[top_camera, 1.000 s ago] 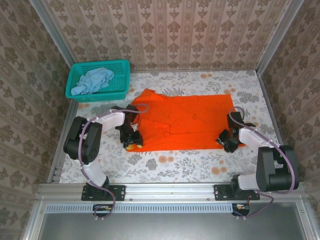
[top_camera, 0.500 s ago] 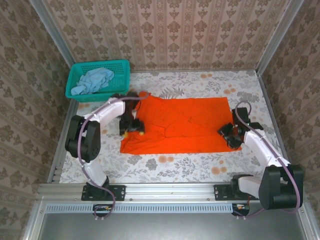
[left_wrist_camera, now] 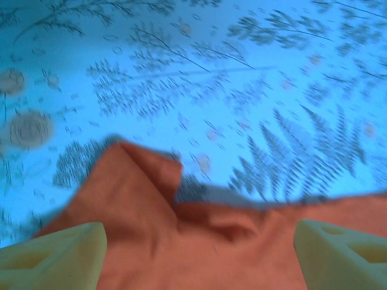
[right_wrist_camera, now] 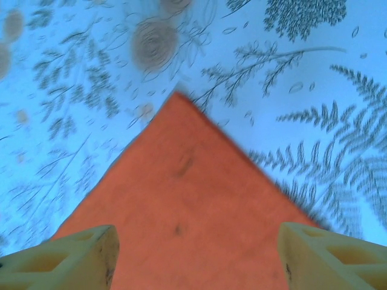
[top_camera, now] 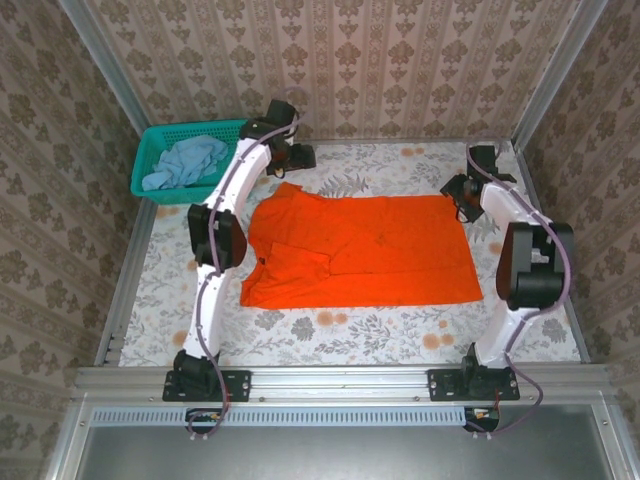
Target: Fold and stack the t-shirts
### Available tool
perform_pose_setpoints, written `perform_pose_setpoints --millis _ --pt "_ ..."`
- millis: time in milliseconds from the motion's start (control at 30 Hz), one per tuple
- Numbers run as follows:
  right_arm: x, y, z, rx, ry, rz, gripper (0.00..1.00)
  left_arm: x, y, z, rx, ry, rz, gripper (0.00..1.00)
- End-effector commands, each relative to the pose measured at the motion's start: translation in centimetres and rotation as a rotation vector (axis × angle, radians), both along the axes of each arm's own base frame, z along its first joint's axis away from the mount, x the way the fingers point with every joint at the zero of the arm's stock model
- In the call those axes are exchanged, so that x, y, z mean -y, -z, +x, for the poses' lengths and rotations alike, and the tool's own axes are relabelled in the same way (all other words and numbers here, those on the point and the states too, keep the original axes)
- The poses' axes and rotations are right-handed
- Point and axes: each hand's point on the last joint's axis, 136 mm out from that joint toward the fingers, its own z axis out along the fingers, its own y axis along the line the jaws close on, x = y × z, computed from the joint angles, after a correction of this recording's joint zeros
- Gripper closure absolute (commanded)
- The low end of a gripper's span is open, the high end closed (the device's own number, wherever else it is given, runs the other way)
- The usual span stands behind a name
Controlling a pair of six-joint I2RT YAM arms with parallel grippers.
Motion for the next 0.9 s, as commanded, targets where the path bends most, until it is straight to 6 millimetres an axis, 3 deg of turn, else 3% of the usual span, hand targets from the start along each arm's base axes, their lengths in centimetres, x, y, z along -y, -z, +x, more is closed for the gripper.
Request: perform_pose_setpoints --millis 0,167,333,533,733,867 --pt "2.0 0.3 2.1 -0.003 -0.009 -0.051 0.31 -2.0 0.5 2.4 0.062 -0.015 0.055 0.18" --pt "2.0 1.9 6.0 -0.002 -0.047 -0.036 0.36 -0.1 1.7 5.6 0.163 0.026 -0.012 0.21" --pt "1.5 4.5 8.3 -0.04 -0.074 -0.019 0.39 -0.3 4.3 6.1 0.135 0.017 -0.016 0.21" --pt "0.5 5.8 9.8 -0.047 -0.114 0.0 0.41 -0.8 6.5 4.6 0.051 0.04 0.004 0.24" --pt "-0.9 6.3 9.2 -0.083 -0.123 0.033 0.43 -1.6 8.4 2.2 -0.042 0.062 0.048 0.24" --pt "-0.9 6.7 8.8 -0.111 -0.126 0.019 0.46 -1.6 8.5 1.0 -0.085 0.074 0.045 0.24"
